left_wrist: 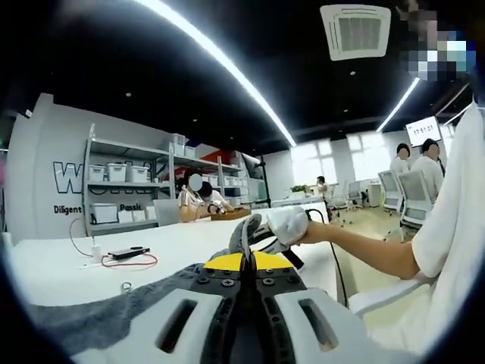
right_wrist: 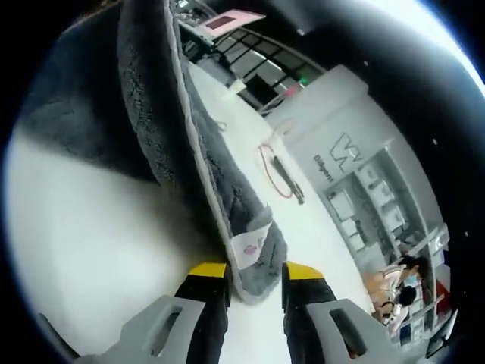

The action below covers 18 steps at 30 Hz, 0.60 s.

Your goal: Open the folded towel by lifting each exposed corner and separating the folded layers until the towel lies flat within the target outline without major curled edges

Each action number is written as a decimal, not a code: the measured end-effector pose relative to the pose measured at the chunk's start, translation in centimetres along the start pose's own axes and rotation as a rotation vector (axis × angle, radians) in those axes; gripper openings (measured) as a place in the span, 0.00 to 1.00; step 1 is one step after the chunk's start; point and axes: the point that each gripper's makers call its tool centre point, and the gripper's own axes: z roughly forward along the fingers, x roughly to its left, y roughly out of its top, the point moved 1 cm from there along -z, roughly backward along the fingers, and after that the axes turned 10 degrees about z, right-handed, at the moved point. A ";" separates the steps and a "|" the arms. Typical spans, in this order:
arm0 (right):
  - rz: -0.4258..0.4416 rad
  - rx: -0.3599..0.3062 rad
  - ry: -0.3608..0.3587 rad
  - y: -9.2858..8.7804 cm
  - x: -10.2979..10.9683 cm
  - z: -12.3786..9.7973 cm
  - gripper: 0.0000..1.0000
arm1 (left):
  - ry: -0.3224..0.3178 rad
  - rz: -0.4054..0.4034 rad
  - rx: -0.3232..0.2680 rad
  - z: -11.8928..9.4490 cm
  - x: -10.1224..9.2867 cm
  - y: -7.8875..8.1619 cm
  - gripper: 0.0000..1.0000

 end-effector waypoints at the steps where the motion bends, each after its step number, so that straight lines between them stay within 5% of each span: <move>1: -0.001 0.001 -0.001 0.0 0.0 0.0 0.18 | 0.004 -0.001 0.002 -0.1 0.0 0.0 0.02; 5: -0.009 0.003 -0.004 0.2 -0.2 0.2 0.07 | 0.015 -0.003 0.005 -0.5 -0.2 0.0 0.02; 7: -0.113 0.032 -0.044 0.4 -0.5 0.0 0.07 | 0.037 -0.010 0.008 -1.2 -0.5 0.1 0.02; 10: -0.082 -0.028 -0.026 2.3 -0.5 0.9 0.02 | 0.052 -0.028 0.016 -1.8 -0.9 0.1 0.02; 18: -0.070 -0.021 -0.043 1.4 -1.1 0.3 0.00 | 0.029 -0.026 0.012 -1.5 -1.6 0.6 0.02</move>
